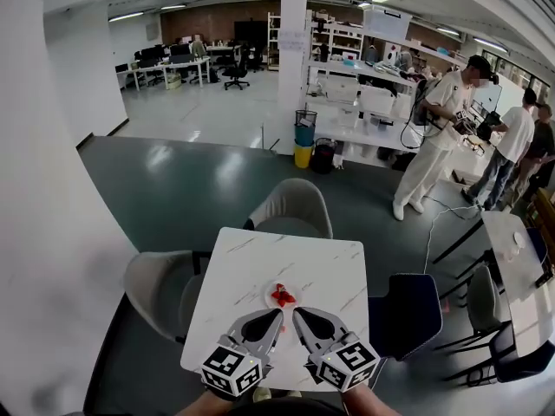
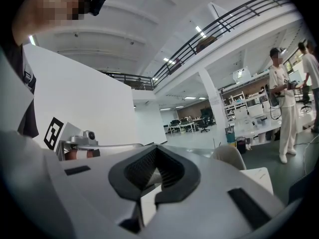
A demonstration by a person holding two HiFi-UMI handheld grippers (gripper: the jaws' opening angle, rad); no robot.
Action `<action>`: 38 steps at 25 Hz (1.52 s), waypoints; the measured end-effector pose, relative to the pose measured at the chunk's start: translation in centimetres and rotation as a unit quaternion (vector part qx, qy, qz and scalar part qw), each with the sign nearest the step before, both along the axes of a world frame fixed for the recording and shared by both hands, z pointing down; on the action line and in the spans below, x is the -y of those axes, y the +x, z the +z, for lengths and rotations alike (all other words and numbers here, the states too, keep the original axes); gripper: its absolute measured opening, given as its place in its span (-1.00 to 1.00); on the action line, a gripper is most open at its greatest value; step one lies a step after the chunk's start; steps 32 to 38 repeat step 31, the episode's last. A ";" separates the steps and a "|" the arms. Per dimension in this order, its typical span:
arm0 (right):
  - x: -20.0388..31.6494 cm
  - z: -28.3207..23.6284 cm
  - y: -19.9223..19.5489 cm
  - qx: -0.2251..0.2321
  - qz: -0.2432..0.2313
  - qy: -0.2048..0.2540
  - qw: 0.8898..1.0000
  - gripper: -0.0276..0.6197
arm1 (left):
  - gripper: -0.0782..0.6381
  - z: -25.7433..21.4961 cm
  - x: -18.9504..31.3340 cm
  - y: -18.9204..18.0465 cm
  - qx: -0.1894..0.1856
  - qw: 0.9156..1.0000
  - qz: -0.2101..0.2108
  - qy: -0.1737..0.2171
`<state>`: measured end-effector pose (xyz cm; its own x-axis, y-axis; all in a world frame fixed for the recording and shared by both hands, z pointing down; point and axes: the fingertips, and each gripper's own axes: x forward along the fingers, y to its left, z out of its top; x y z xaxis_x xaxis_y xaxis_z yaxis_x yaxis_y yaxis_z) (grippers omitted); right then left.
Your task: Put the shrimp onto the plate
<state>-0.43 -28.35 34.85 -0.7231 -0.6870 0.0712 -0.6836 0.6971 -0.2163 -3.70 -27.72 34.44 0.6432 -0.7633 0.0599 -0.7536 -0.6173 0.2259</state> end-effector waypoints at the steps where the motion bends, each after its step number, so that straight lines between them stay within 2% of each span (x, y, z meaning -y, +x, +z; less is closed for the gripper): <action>1: 0.0 -0.2 -0.1 0.000 0.000 0.003 1.000 -0.91 | -0.76 -0.1 -0.1 0.0 0.000 1.000 0.000 0.000; 12: 0.1 -1.1 0.6 -0.007 0.016 0.025 1.000 -0.91 | -0.76 -0.6 -0.1 0.3 0.008 1.000 -0.002 0.006; 38: 0.0 -1.0 1.1 -0.009 0.017 0.022 1.000 -0.91 | -0.76 -0.3 0.0 0.7 0.002 1.000 -0.008 -0.006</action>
